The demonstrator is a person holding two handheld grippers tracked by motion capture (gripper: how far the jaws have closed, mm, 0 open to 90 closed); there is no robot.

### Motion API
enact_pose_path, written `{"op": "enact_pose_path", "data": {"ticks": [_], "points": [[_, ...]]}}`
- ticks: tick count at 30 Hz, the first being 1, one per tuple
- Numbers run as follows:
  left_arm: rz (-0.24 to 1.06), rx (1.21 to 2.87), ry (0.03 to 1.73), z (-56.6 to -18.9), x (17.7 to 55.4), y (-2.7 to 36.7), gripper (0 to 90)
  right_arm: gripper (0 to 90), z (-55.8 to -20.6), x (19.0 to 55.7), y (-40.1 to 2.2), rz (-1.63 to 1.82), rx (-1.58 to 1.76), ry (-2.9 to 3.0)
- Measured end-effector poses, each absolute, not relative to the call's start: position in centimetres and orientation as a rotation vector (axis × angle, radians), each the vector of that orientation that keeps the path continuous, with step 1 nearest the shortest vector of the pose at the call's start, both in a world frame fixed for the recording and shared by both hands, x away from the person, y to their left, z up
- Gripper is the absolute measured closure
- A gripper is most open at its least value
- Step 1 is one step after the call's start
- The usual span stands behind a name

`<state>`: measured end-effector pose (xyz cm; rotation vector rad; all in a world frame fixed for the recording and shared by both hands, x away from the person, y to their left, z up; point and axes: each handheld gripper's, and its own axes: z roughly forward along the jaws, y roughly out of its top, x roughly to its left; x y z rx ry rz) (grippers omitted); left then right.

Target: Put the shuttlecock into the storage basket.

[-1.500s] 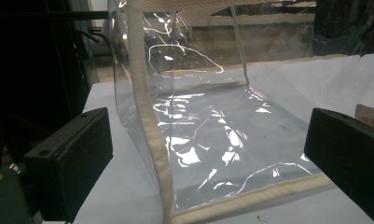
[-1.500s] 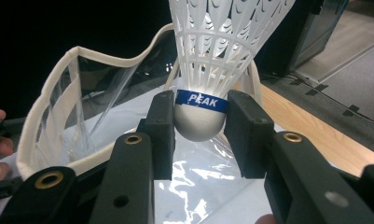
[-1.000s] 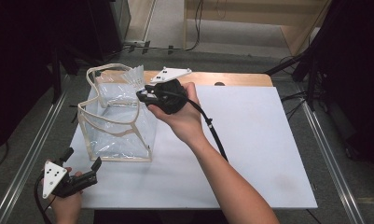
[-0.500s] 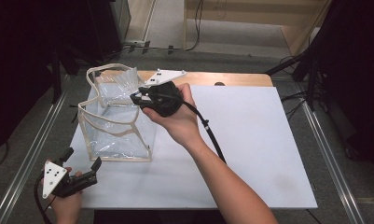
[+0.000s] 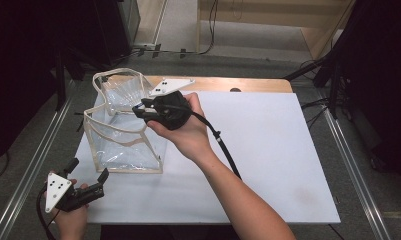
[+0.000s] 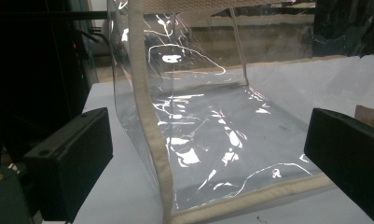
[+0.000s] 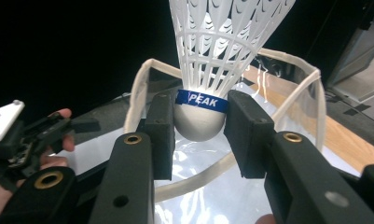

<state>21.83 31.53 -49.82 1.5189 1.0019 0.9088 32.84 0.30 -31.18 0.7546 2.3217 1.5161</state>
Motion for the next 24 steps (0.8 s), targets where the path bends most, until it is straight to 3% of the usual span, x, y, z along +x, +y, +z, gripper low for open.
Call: {"op": "enact_pose_path", "data": {"ticks": [24], "points": [[0.908, 1.519, 1.003, -49.8, 21.9, 31.5, 1.7, 61.0, -32.1, 31.7, 0.6, 1.510, 0.756, 2.391]]}}
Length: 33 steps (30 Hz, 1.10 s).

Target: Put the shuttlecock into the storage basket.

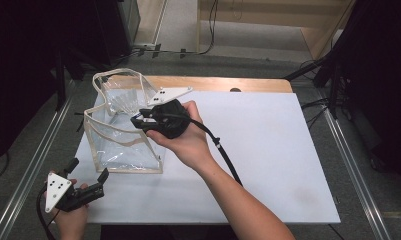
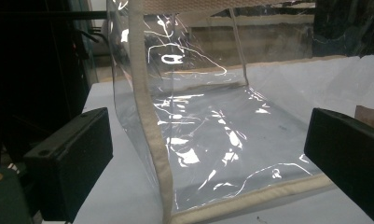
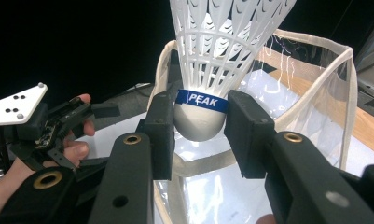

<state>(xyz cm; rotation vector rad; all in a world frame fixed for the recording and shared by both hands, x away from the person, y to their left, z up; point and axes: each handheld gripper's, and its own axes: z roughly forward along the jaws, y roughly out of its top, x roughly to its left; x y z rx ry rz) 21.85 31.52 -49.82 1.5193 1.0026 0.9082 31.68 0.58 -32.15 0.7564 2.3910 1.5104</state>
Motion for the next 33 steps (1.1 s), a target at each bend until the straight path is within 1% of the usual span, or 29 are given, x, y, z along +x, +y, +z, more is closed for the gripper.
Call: {"op": "enact_pose_path", "data": {"ticks": [2, 7, 16, 18, 20, 28, 29, 30, 31, 33], "points": [[0.907, 1.520, 1.003, -49.8, 21.8, 31.5, 1.7, 58.7, -32.1, 31.8, 0.6, 1.520, 0.760, 2.391], [0.908, 1.517, 1.003, -49.8, 21.8, 31.5, 1.7, 41.1, -32.1, 32.0, 0.3, 1.559, 0.772, 2.397], [0.908, 1.517, 1.003, -49.8, 21.8, 31.6, 1.7, 15.8, -31.9, 31.7, -0.5, 1.597, 0.771, 2.364], [0.908, 1.517, 1.003, -49.8, 21.8, 31.5, 1.6, 14.7, -32.0, 31.7, -0.7, 1.602, 0.762, 2.361], [0.908, 1.517, 1.003, -49.8, 21.8, 31.5, 1.7, 10.5, -32.1, 31.6, -0.9, 1.595, 0.759, 2.355], [0.908, 1.520, 1.002, -49.8, 21.8, 31.5, 1.6, 9.2, -32.6, 31.2, -2.0, 1.568, 0.742, 2.321], [0.908, 1.519, 1.002, -49.8, 21.8, 31.5, 1.6, 8.2, -32.6, 31.1, -2.2, 1.569, 0.744, 2.316], [0.909, 1.519, 1.002, -49.8, 21.8, 31.5, 1.7, 5.3, -32.7, 31.1, -2.4, 1.569, 0.742, 2.312], [0.908, 1.519, 1.002, -49.8, 21.8, 31.5, 1.6, 0.0, -32.7, 31.1, -2.6, 1.569, 0.740, 2.314], [0.908, 1.518, 1.003, -49.8, 21.8, 31.5, 1.6, 0.0, -32.9, 31.0, -3.0, 1.582, 0.733, 2.307]]}}
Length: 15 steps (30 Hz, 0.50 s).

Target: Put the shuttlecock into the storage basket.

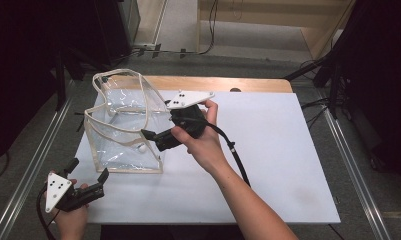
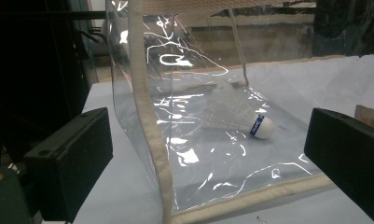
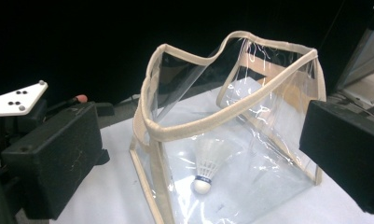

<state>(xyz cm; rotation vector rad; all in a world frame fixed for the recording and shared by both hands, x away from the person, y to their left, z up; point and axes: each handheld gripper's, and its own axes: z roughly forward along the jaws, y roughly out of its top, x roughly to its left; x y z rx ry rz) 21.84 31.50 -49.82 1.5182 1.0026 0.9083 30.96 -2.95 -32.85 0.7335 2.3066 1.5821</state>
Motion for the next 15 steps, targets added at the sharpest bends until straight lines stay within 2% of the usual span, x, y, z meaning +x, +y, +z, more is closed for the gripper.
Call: {"op": "enact_pose_path", "data": {"ticks": [15], "points": [[0.911, 1.524, 1.001, -49.8, 21.8, 31.5, 1.7, 0.0, -34.4, 30.6, -5.8, 1.554, 0.784, 2.262]]}}
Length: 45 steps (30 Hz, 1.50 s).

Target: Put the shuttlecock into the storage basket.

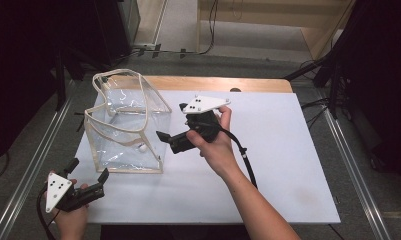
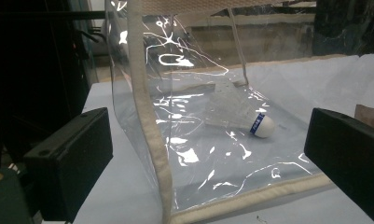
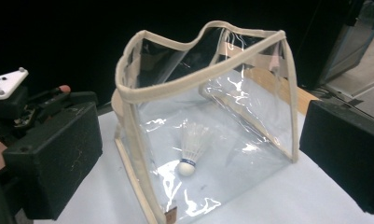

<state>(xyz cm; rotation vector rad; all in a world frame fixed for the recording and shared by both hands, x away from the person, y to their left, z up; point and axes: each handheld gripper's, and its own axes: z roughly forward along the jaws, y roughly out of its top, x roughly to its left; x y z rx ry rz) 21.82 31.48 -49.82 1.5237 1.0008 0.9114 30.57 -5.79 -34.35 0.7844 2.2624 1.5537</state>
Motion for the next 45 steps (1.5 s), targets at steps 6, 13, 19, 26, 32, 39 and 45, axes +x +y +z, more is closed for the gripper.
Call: {"op": "enact_pose_path", "data": {"ticks": [6, 13, 19, 26, 32, 39, 45], "points": [[0.911, 1.525, 1.000, -49.8, 21.8, 31.5, 1.7, 0.0, -35.1, 30.6, -7.0, 1.539, 0.818, 2.251], [0.913, 1.529, 0.996, -49.8, 21.8, 31.5, 1.7, 0.0, -36.2, 30.4, -8.6, 1.525, 0.845, 2.230], [0.912, 1.527, 0.995, -49.8, 21.8, 31.5, 1.6, 0.0, -37.1, 30.2, -10.2, 1.522, 0.881, 2.207], [0.913, 1.528, 0.990, -49.8, 21.8, 31.4, 1.6, 0.0, -38.0, 30.1, -11.8, 1.491, 0.902, 2.203], [0.912, 1.530, 0.982, -49.8, 21.8, 31.4, 1.7, 0.0, -38.8, 29.9, -13.1, 1.490, 0.934, 2.190], [0.911, 1.539, 0.980, -49.8, 21.7, 31.4, 1.7, 0.0, -40.1, 29.5, -14.6, 1.480, 0.933, 2.183], [0.914, 1.543, 0.981, -49.8, 21.8, 31.3, 1.7, 0.0, -41.2, 29.0, -16.0, 1.486, 0.948, 2.148]]}}
